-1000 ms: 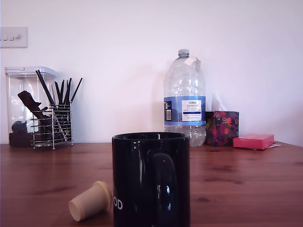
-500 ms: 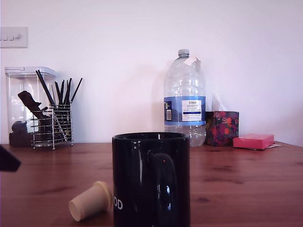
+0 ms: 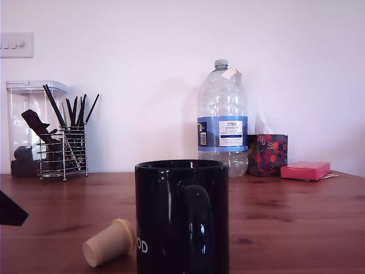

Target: Pick up the coffee capsules from the table one by one and drop them inside the nearest coffee cup

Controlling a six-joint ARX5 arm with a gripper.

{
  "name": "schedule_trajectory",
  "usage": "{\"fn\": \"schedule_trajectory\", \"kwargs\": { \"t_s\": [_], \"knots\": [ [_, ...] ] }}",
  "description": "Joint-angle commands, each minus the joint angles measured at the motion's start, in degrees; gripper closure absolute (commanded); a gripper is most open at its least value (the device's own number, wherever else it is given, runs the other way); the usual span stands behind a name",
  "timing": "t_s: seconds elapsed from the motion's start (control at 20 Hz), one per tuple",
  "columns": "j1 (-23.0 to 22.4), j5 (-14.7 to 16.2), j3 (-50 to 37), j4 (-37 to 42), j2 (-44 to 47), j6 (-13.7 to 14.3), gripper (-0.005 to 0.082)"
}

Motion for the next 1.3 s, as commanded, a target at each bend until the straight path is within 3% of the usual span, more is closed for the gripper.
{"fn": "schedule_trajectory", "kwargs": {
  "t_s": [0.0,0.2,0.35,0.6,0.9,1.25],
  "knots": [
    [-0.07,0.57,0.66,0.87,-0.11,-1.29,0.0778],
    [-0.07,2.1,0.63,2.8,-0.07,-1.49,0.0761],
    [-0.48,2.58,0.66,7.04,0.15,-1.49,0.0485],
    [-3.1,2.36,0.63,12.72,5.49,-1.44,0.0244],
    [-5.44,-3.3,0.66,20.5,15.63,-1.49,0.0212],
    [-6.6,-6.23,2.36,26.43,24.68,-1.64,0.0178]
  ]
}}
